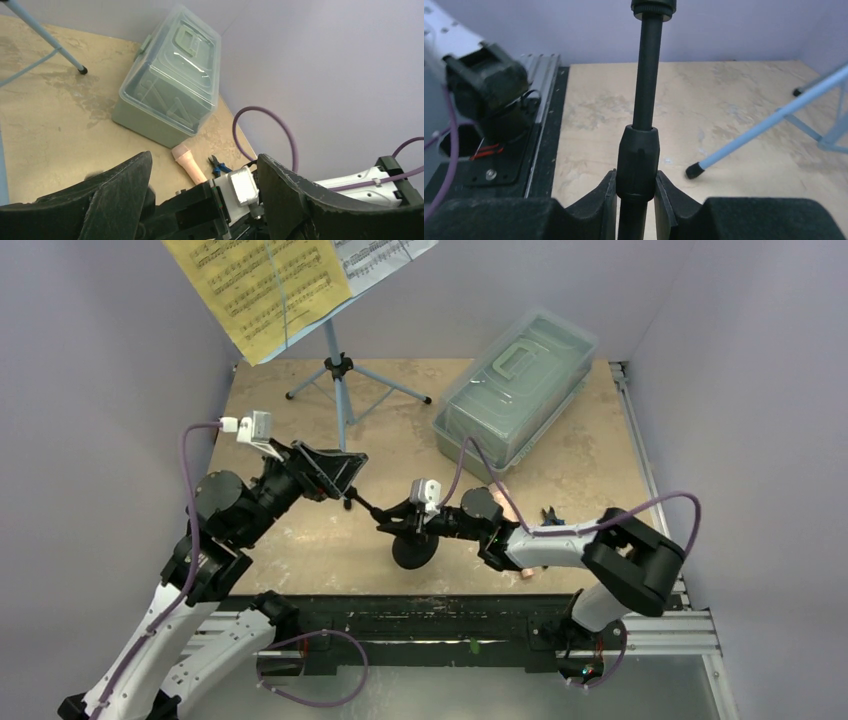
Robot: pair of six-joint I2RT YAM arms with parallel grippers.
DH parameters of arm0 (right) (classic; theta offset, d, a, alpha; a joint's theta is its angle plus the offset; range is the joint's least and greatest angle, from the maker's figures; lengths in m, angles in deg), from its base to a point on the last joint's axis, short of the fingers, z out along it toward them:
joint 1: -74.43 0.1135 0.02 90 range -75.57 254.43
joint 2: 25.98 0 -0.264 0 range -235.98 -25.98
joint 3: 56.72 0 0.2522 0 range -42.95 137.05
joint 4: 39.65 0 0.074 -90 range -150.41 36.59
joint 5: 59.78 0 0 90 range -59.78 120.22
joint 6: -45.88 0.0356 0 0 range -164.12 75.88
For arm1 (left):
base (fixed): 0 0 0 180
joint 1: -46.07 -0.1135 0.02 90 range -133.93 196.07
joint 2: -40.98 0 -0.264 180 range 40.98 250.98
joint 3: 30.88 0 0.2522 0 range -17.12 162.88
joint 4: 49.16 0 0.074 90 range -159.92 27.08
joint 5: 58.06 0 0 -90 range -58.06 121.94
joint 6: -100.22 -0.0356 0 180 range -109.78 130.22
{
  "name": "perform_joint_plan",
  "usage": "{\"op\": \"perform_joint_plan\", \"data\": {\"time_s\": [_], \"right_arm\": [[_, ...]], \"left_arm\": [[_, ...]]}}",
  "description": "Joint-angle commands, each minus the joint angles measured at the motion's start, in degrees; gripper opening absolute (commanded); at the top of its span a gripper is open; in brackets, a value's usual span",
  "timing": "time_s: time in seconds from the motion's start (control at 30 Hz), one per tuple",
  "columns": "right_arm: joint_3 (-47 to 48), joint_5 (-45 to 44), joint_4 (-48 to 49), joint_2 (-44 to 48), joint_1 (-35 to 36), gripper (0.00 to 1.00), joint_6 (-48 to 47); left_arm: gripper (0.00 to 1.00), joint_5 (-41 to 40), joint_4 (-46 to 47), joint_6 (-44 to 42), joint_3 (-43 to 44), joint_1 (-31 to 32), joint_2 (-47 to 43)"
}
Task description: Set up the instrument practice props
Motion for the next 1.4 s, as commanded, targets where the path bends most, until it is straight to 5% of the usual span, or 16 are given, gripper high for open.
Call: {"op": "perform_joint_plan", "data": {"time_s": [0.0, 0.1, 0.33, 0.63, 0.83, 1.07, 1.23, 1.37], "right_arm": [[-1.68, 17.78, 33.22, -6.61, -3.01, 0.00, -4.11], [-2.58, 21.99, 53.08, -15.48, -6.76, 0.00, 4.89], [-4.29, 16.01, 51.68, -18.89, -7.11, 0.00, -0.34], [-10.14, 15.06, 52.27, -20.23, -8.15, 0.00, -4.04], [-14.45, 10.53, 50.57, -15.81, -8.17, 0.48, -0.78], [-13.55, -0.65, 17.07, -0.12, -8.04, 0.96, 6.13], [-12.50, -15.02, -6.95, 13.00, -1.35, 0.99, 11.74], [-5.91, -33.25, -31.39, 17.50, 3.21, 0.99, 26.61]], "left_arm": [[0.76, -1.46, -3.52, -5.36, 5.53, -0.04, -1.55], [0.77, -2.34, -7.72, -8.60, 8.77, -0.03, -2.83], [0.85, -7.87, -18.87, -16.05, 13.77, -0.01, -2.79], [0.80, 3.79, -17.77, -14.07, 5.89, 0.01, 5.25], [0.78, 11.42, -10.38, -13.05, 1.39, -0.04, 6.58], [0.78, 8.26, -12.76, -17.29, 3.10, -0.02, 7.16], [0.78, 4.57, -12.87, -19.43, 3.10, -0.03, 6.48], [0.78, 1.15, -12.55, -20.63, 3.79, -0.03, 5.47]]}}
